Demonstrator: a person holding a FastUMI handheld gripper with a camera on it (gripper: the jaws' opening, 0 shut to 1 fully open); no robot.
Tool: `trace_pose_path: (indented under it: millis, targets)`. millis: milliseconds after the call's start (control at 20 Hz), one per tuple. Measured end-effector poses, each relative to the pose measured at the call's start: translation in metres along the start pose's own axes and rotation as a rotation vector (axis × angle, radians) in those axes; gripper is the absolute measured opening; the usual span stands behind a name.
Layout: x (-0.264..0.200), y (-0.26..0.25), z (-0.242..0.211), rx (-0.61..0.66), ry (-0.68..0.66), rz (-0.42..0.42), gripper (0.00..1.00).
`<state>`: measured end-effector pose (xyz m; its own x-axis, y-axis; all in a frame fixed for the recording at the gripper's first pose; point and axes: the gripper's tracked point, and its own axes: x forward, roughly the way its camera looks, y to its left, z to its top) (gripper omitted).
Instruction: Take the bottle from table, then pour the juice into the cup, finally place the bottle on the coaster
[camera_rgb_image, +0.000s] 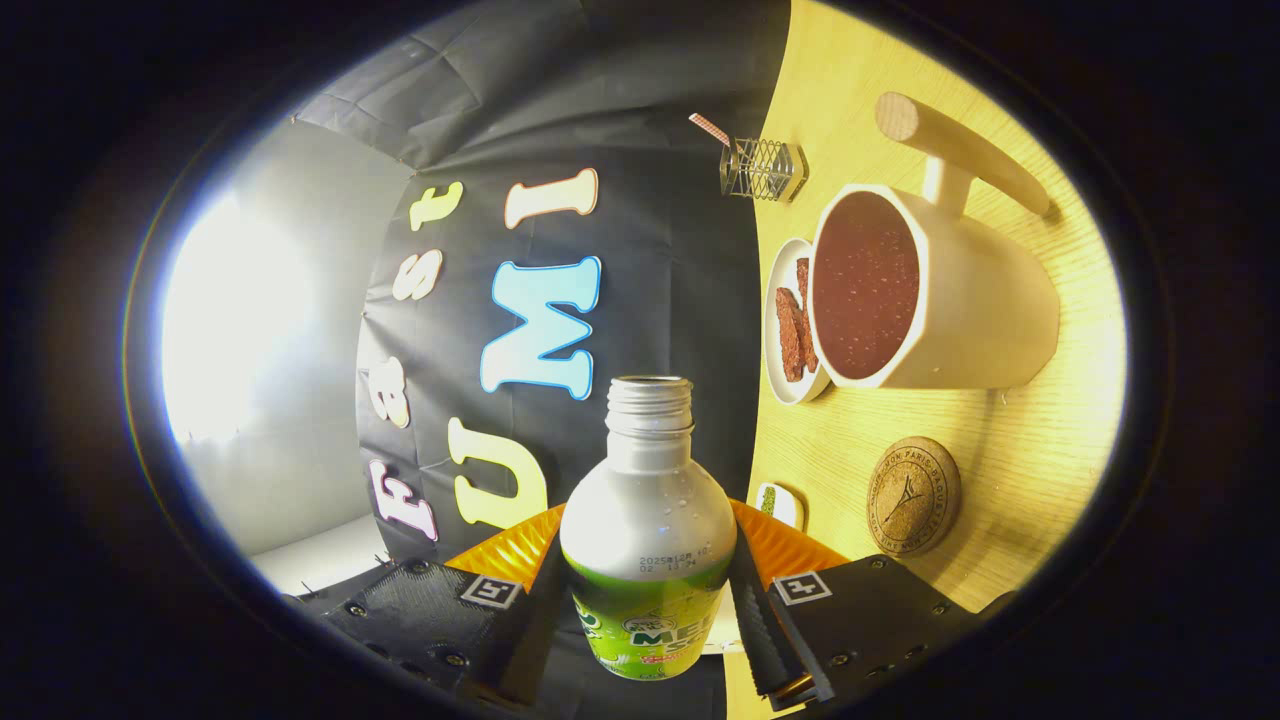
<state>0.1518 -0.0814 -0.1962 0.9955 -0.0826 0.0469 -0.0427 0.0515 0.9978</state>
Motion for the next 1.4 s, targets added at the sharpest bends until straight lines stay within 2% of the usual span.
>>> trace_pose_path:
  millis: [1050,1400]
  targets:
    - [0.001,0.003,0.01,0.228,-0.051,0.035,0.76]
    - [0.001,0.005,0.01,0.225,-0.051,0.044,0.76]
